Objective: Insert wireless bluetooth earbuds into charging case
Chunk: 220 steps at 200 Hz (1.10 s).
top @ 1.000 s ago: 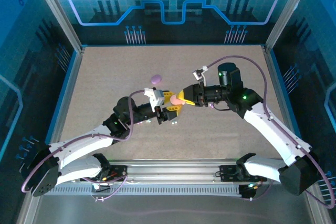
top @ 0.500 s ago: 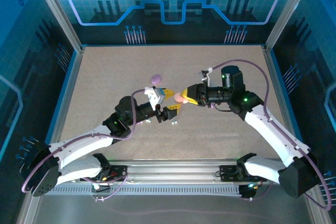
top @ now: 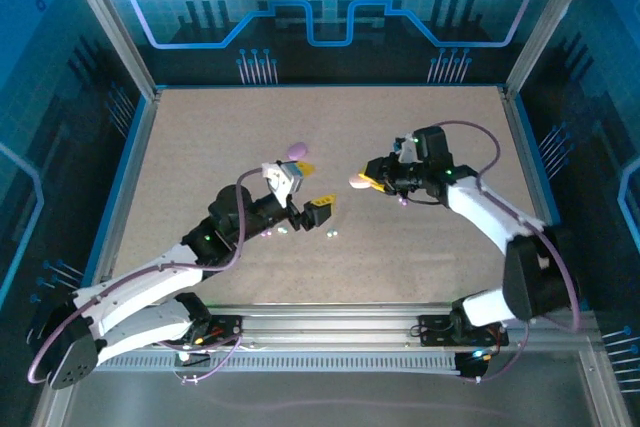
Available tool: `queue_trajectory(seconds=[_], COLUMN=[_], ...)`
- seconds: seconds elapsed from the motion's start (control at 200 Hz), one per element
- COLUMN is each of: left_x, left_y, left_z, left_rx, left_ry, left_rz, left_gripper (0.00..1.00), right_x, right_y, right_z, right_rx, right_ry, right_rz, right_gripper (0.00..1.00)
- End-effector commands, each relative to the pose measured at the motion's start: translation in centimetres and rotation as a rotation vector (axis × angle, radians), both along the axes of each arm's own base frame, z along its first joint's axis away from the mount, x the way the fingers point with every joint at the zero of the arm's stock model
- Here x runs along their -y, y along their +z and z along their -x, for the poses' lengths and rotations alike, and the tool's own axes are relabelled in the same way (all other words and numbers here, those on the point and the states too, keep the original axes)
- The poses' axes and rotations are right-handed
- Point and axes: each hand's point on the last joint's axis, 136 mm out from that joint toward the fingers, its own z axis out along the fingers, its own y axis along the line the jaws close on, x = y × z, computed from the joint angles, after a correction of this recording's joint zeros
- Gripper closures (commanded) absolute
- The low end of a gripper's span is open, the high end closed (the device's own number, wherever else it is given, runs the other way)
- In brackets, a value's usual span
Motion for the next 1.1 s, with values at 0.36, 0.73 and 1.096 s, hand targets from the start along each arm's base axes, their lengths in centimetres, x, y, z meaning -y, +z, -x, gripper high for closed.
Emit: queue_trajectory(seconds=[0.36,0.73,1.096], left_x=[-5.8,-6.5,-5.7], left_y=[-1.7,-2.0,-2.0], left_z=[-4.2,-4.4,-4.3], left_rx=[-0.337,-0.338,-0.352], left_ry=[0.292,0.278,0.241], left_rz=[-0.012,0.02,0.038], left_gripper=[0.01,0.01,0.01], right_x=[-1.2,-0.3,1.2], right_y=[-9.4,-12.3,-10.3], right_z=[-8.7,-9.1,-8.9], right_rx=[-0.105,-0.171,-0.139], right_ry=[0.09,0.108,0.126], right_rz=[0.174,0.273,0.378], right_gripper=[0.95,0.85,0.59])
